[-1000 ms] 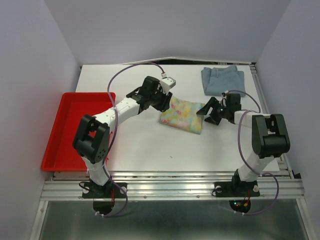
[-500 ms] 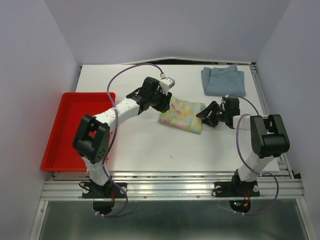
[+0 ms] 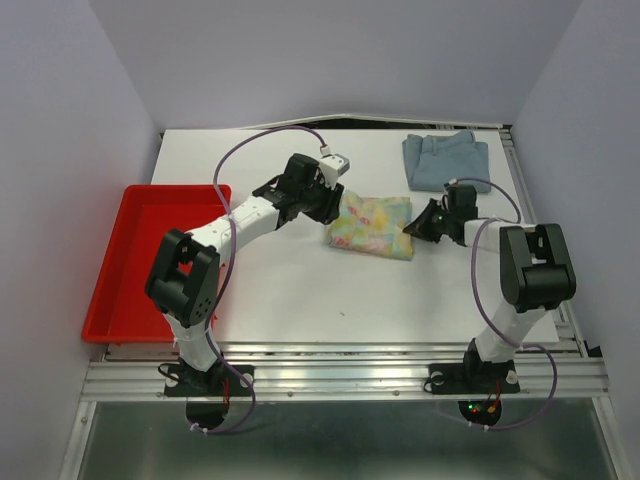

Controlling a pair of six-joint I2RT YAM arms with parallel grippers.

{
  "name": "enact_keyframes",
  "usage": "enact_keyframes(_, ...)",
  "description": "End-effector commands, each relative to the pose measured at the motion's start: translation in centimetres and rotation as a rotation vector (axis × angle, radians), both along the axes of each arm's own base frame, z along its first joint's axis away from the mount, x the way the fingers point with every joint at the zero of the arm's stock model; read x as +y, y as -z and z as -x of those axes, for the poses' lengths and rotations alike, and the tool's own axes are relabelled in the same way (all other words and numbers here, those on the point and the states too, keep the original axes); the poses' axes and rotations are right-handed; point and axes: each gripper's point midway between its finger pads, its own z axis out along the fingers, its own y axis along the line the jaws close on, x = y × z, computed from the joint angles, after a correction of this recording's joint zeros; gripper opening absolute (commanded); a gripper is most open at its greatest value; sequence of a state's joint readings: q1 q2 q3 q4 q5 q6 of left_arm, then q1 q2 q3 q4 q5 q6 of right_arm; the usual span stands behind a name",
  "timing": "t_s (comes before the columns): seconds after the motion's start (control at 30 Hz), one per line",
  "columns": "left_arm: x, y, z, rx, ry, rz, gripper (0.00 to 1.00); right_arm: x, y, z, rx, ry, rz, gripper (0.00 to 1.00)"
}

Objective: Fold and stack the skirts
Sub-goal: Neatly place the folded skirt to the corner

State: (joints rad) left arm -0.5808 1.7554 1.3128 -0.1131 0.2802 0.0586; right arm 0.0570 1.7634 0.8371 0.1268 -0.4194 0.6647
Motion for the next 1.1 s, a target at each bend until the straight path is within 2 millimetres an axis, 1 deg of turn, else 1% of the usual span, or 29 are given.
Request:
enact_keyframes(0.0, 0.3, -1.0, -0.6, -0.038, -0.022, 0.002, 0.49, -0.3, -3.6, -3.5, -0.142, -0.074, 0.124, 0.01)
enact_keyframes(0.07, 0.7, -0.8, -0.8, -0.042, -0.038, -0.014, 0.49, -0.2, -4.6, -4.3, -0.18, -0.113, 0.178, 0.01)
enact_keyframes(0.1, 1.0, -0.7, -1.0, -0.045, -0.052, -0.029, 0.49, 0.4, -5.7, -5.2, -0.229, -0.151, 0.22, 0.01)
enact_keyframes(0.13, 1.3, -0.6, -1.2, -0.046, -0.064, -0.043, 0.49, 0.1, -5.8, -5.3, -0.22, -0.157, 0.247, 0.01)
enact_keyframes(0.17, 1.5, -0.5, -1.7, -0.047, -0.077, -0.056, 0.49, 0.3, -5.4, -5.6, -0.208, -0.164, 0.28, 0.01)
enact_keyframes(0.23, 2.1, 0.1, -1.9, -0.019, -0.093, -0.078, 0.48, 0.1, -6.4, -7.2, -0.253, -0.182, 0.341, 0.01)
enact_keyframes(0.27, 2.3, 0.1, -2.2, -0.012, -0.102, -0.081, 0.48, -0.1, -6.4, -7.7, -0.262, -0.18, 0.363, 0.01)
enact_keyframes(0.3, 2.8, 0.1, -2.7, -0.004, -0.118, -0.08, 0.48, -0.6, -6.5, -8.9, -0.281, -0.18, 0.406, 0.01)
enact_keyframes(0.33, 3.0, 0.1, -2.9, -0.003, -0.127, -0.076, 0.47, -0.5, -5.8, -8.8, -0.272, -0.194, 0.424, 0.01)
enact_keyframes(0.37, 3.3, 0.1, -3.1, -0.004, -0.132, -0.076, 0.47, -0.5, -6.5, -9.8, -0.299, -0.191, 0.442, 0.01)
enact_keyframes(0.4, 3.4, 0.1, -3.1, -0.006, -0.136, -0.076, 0.47, -0.7, -6.6, -10.4, -0.309, -0.194, 0.459, 0.01)
enact_keyframes(0.43, 3.7, -0.1, -3.4, -0.015, -0.143, -0.073, 0.47, -0.9, -6.1, -10.9, -0.316, -0.207, 0.483, 0.01)
enact_keyframes(0.47, 3.8, -0.1, -3.4, -0.017, -0.146, -0.075, 0.47, -0.9, -6.8, -11.7, -0.341, -0.208, 0.494, 0.01)
enact_keyframes(0.53, 4.5, -0.2, -3.7, -0.023, -0.166, -0.071, 0.47, -1.1, -7.4, -12.8, -0.376, -0.22, 0.533, 0.01)
enact_keyframes(0.57, 4.6, -0.2, -3.7, -0.024, -0.17, -0.07, 0.47, -0.8, -7.1, -12.9, -0.38, -0.233, 0.544, 0.01)
enact_keyframes(0.6, 4.9, 0.0, -3.7, -0.02, -0.181, -0.071, 0.47, -0.8, -7.8, -13.5, -0.4, -0.23, 0.556, 0.01)
enact_keyframes(0.67, 5.4, 0.2, -4.0, -0.01, -0.2, -0.06, 0.47, -1.1, -8.3, -14.3, -0.421, -0.231, 0.587, 0.01)
enact_keyframes(0.7, 5.6, 0.4, -4.1, -0.001, -0.207, -0.059, 0.47, -1.2, -9.3, -15.0, -0.451, -0.22, 0.597, 0.01)
enact_keyframes(0.8, 6.2, 0.8, -4.3, 0.016, -0.224, -0.046, 0.47, -1.2, -10.4, -16.1, -0.499, -0.215, 0.616, 0.01)
enact_keyframes(0.83, 6.3, 0.9, -4.4, 0.019, -0.227, -0.041, 0.47, -1.1, -11.3, -16.7, -0.527, -0.207, 0.62, 0.01)
enact_keyframes(0.87, 6.3, 1.0, -4.4, 0.024, -0.229, -0.038, 0.47, -0.7, -11.9, -17.0, -0.542, -0.208, 0.62, 0.01)
enact_keyframes(0.9, 6.4, 1.0, -4.4, 0.026, -0.231, -0.034, 0.47, -0.8, -12.0, -17.3, -0.542, -0.195, 0.626, 0.01)
enact_keyframes(0.93, 6.5, 1.0, -4.5, 0.025, -0.234, -0.032, 0.47, -0.8, -13.0, -17.9, -0.564, -0.182, 0.629, 0.01)
enact_keyframes(1.07, 6.5, 1.3, -4.3, 0.032, -0.231, -0.032, 0.47, -1.5, -14.4, -19.3, -0.584, -0.124, 0.659, 0.01)
